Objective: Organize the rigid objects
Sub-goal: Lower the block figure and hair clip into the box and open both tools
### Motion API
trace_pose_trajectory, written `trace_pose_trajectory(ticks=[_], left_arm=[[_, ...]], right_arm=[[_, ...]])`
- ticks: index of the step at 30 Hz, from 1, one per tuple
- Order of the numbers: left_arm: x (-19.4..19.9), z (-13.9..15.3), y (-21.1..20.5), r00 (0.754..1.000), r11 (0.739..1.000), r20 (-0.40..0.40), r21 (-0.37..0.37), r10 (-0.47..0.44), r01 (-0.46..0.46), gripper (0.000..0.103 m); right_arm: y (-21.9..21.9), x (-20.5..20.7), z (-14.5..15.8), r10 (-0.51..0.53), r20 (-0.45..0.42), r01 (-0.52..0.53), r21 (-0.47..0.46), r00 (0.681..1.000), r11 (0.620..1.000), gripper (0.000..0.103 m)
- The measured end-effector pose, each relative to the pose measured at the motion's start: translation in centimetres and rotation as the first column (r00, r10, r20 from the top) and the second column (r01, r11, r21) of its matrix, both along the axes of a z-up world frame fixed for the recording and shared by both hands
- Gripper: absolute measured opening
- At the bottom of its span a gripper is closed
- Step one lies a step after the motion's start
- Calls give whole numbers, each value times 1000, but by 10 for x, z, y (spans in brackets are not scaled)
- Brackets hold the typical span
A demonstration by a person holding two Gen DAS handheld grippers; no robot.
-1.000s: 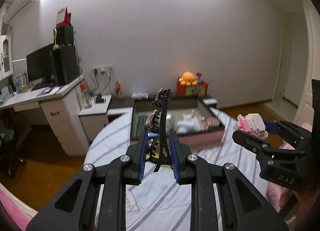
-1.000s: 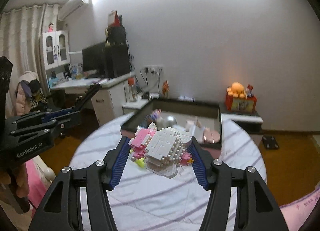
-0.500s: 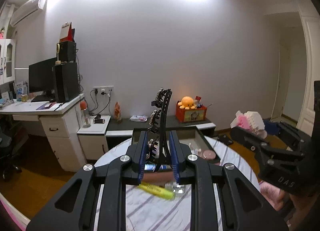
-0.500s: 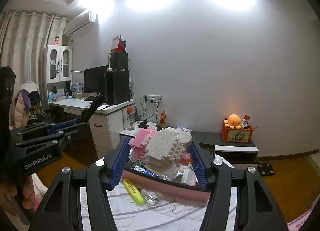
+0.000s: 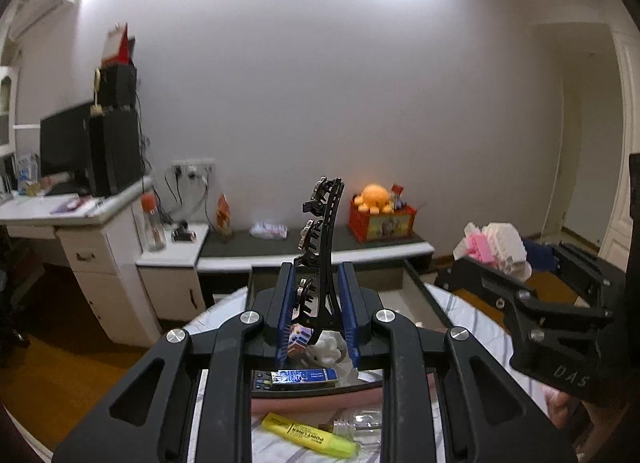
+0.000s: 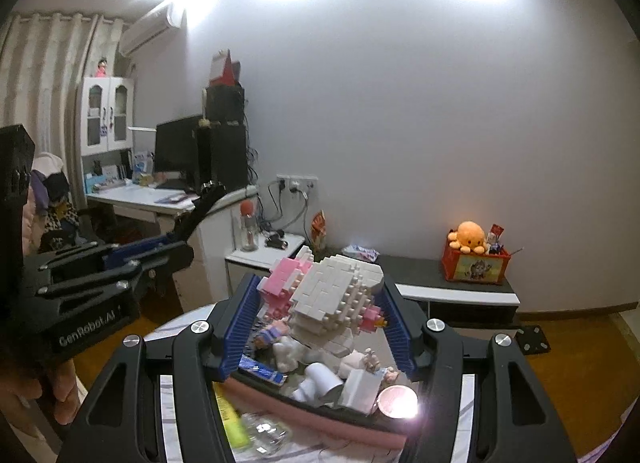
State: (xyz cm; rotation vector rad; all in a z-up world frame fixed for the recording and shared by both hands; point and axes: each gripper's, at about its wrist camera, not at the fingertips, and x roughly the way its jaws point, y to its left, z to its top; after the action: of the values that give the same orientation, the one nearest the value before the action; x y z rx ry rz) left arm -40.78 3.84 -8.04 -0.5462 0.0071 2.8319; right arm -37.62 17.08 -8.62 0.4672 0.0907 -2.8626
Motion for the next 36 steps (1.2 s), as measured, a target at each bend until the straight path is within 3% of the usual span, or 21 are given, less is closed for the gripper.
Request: trace_pose_trajectory(ticks=[5, 15, 23, 29, 31, 33, 36], left_arm=[[-42, -35, 9, 994, 1000, 110, -16, -16, 18, 22], [-95, -103, 15, 950, 998, 311, -49, -21, 39, 22], [-100, -120, 15, 933, 996, 360, -78, -17, 48, 22], [-94, -121, 13, 934, 996, 356, -86, -2, 35, 23], [-92, -120, 9, 933, 996, 358, -83, 9, 22, 29], [-85, -114, 3, 937, 997, 347, -72, 21, 4, 34], [-71, -102, -10, 947, 999, 317, -44, 42, -30, 63]], right_arm=[[12, -45, -28, -24, 98, 23, 10, 995, 1000, 60], [9, -103, -98, -22, 305, 6, 51, 952, 999, 60], [0, -115, -119, -31, 359, -1, 90, 933, 996, 61], [-5, -113, -124, -19, 383, -16, 89, 924, 996, 61], [-4, -112, -123, -24, 384, -13, 93, 923, 996, 62], [-3, -108, -119, -48, 373, 12, 100, 927, 995, 81], [3, -97, -107, -45, 350, 22, 69, 936, 997, 84]])
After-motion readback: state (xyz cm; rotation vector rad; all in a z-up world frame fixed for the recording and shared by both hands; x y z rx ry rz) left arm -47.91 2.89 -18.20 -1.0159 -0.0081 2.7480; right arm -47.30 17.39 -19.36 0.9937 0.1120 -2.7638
